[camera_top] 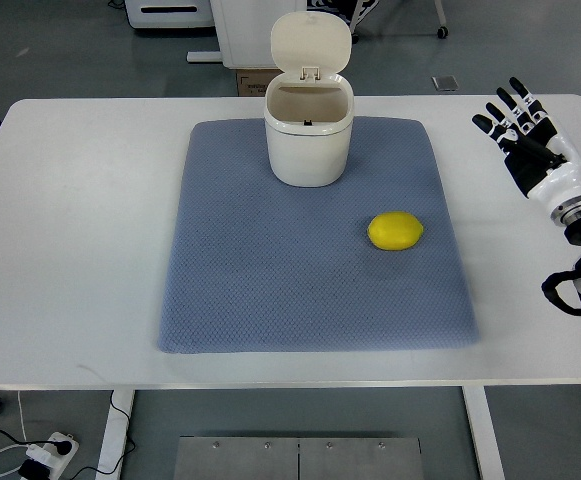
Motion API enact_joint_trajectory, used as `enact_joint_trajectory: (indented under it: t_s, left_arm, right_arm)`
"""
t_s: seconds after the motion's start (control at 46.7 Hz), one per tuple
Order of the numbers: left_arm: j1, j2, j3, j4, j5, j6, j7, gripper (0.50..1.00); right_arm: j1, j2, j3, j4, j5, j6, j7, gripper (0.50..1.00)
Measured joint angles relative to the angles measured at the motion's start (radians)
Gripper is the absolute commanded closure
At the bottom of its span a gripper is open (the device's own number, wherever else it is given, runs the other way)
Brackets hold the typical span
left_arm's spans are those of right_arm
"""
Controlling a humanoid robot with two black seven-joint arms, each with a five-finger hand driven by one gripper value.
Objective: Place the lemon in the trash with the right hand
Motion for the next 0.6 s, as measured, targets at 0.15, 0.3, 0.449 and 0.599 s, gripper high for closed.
enact_joint_trajectory:
  t_s: [0.15, 0.3, 0.449, 0.599]
  left_arm:
    - [-0.008, 0.0, 0.0, 0.0, 0.0, 0.0, 0.0, 0.5]
    - [-0.008, 0.0, 0.0, 0.0, 0.001, -0.001, 0.0, 0.5]
    - [0.001, 0.0, -0.001, 0.0, 0.001, -0.001, 0.0, 0.5]
    - [0.004, 0.0, -0.002, 0.0, 0.001, 0.0, 0.0, 0.5]
  right_arm:
    - [0.0, 0.0, 0.0, 0.0, 0.0, 0.0, 0.0, 0.5]
    - [0.006, 0.0, 0.0, 0.0, 0.008, 0.001, -0.002, 0.5]
    - [0.007, -0.005, 0.0, -0.001, 0.057, 0.001, -0.002, 0.5]
    - [0.007, -0.006, 0.0, -0.004, 0.071, 0.0, 0.001, 0.5]
